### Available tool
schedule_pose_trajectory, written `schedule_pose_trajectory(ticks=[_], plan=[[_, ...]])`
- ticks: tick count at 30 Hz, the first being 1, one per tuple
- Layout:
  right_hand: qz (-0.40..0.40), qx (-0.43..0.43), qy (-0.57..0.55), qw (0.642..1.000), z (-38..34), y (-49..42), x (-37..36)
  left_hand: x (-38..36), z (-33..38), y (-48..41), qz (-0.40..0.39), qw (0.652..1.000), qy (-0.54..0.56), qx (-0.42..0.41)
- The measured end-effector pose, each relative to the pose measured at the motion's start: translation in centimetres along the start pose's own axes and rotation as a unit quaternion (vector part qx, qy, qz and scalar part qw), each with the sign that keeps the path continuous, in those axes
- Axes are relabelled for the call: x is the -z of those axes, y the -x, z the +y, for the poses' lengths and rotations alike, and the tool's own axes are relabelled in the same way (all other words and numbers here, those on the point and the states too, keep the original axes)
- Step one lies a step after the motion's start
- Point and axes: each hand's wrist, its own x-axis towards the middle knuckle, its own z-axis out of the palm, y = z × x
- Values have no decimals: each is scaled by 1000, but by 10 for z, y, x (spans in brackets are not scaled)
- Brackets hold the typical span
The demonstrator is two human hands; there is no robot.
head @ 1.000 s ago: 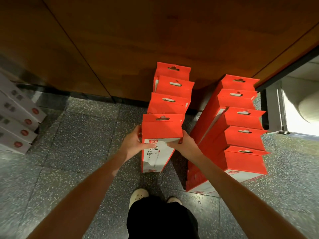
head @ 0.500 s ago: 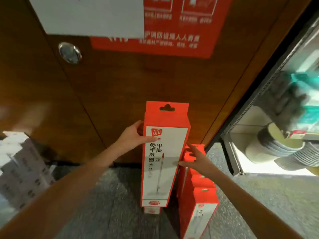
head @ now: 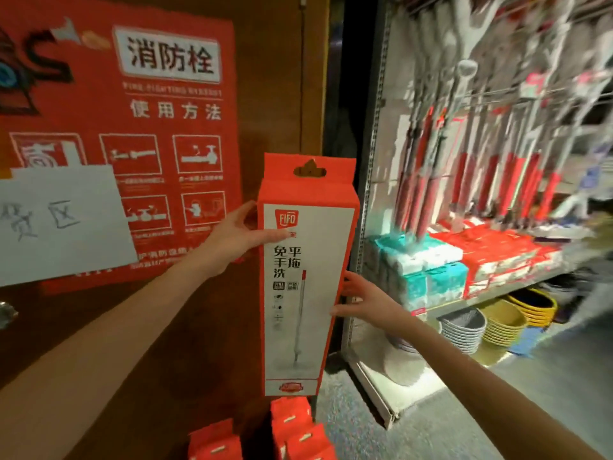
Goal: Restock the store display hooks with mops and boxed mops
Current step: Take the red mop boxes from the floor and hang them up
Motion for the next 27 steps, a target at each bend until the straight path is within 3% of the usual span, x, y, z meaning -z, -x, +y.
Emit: schedule_pose_trajectory(ticks=[5,12,18,27], plan=[[77,6,-11,997,36,15,111,-100,43,-54,-24,999,32,-15],[102,11,-10,995,115,41,279,-272,91,-136,-55,994,71,-59],[180,-8,-27,983,184,66,413,-387,129,-209,-90,989,94,-65],[192,16,-10,981,262,-13,548,-530,144,-354,-131,986,55,-92]])
